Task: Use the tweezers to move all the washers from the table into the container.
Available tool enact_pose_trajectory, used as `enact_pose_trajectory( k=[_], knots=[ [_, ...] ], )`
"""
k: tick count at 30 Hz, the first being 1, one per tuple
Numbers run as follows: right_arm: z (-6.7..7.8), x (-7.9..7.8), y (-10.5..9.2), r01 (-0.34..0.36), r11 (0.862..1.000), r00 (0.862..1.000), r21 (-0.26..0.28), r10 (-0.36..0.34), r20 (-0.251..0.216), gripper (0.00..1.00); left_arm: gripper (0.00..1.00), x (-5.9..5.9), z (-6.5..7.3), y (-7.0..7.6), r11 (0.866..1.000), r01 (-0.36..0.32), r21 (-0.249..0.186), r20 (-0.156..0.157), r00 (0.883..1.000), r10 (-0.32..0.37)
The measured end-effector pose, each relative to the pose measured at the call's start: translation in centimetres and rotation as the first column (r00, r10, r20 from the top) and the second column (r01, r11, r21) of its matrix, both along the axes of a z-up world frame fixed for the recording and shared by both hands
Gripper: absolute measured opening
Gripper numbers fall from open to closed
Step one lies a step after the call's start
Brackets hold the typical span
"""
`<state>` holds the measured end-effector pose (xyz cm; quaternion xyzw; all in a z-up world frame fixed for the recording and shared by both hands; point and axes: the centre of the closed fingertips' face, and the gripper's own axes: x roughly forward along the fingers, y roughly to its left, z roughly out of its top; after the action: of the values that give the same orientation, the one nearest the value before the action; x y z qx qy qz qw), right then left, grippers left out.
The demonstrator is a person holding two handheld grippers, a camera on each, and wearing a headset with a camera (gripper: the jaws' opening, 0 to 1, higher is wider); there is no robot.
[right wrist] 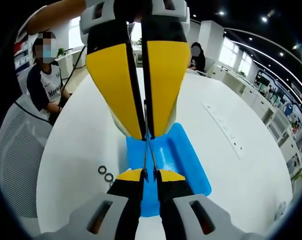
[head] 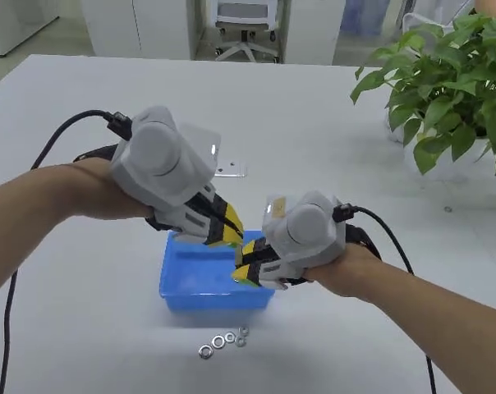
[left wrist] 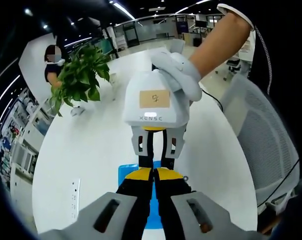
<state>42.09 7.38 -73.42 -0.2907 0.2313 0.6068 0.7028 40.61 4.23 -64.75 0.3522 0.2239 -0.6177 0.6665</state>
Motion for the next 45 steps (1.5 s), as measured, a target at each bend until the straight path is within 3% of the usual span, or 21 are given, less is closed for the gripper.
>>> enact_pose_trajectory(
  k=[10,22,45],
  knots=[
    [0.2,-1.7,-0.4,-0.01,1.0,1.0,-0.003,0.01,0.012,0.12,0.06,-1.8,0.1,-0.1,1.0,0.003,0.008,-0.003,1.0,-0.003],
    [-0.6,-3.7,-0.7,-0.022,1.0,1.0,-0.009,0.022,0.006,0.12,0.06,-3.9,-0.8,-0.4,1.0,0.016,0.024,-0.018,1.0,-0.016],
    [-3.9,-6.2,-1.0,-0.024,0.999,0.999,-0.022,0.023,-0.046,0.13,0.06,-5.5,-3.9,-0.5,0.999,0.016,0.035,-0.085,0.996,-0.013]
  ],
)
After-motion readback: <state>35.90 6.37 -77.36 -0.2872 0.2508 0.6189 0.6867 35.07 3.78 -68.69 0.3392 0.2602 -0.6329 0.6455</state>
